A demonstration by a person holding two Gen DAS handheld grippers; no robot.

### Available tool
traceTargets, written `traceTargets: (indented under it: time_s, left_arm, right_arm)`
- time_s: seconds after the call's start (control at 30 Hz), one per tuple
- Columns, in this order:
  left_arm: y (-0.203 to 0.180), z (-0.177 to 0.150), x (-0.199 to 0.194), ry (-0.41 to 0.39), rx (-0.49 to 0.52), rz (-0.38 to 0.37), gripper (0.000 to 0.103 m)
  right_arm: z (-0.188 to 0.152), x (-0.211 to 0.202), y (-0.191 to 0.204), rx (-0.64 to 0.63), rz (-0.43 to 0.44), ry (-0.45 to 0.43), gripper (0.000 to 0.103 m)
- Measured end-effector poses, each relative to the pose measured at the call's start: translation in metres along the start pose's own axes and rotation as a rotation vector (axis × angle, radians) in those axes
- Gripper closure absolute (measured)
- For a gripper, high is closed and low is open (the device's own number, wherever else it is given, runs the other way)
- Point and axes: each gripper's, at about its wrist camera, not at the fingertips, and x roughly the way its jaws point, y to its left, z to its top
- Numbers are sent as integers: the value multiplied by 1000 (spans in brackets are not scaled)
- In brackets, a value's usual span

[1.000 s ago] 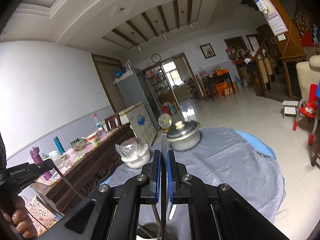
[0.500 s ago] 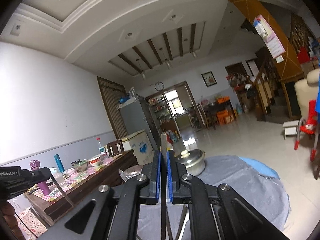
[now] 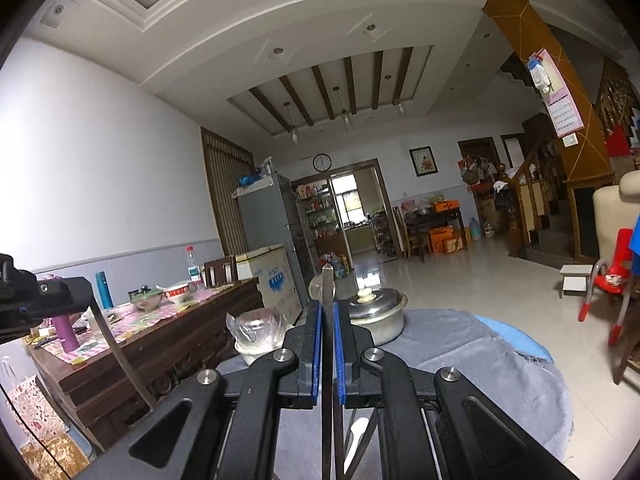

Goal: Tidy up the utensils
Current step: 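Lower both chopsticks into the metal cup and open both grippers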

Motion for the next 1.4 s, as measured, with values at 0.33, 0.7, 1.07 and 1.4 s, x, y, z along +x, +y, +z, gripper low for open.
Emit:
traceTargets:
  time_s: [0.33, 0.7, 1.07, 1.4]
  left_arm:
    - [-3, -13, 24, 75, 9, 37, 98]
    - [-8, -28, 38, 134, 27, 65, 98]
    - [-12, -34, 45, 169, 30, 84, 98]
    - [-9, -39, 54, 206, 36, 107, 97]
  right_arm:
    - [-9, -1, -7, 15, 4, 54, 96]
    - [-18, -1, -8, 19, 10, 101, 96]
    - [-26, 2, -2, 8, 16, 143, 96]
    - [-36, 7, 2, -4, 26, 182, 96]
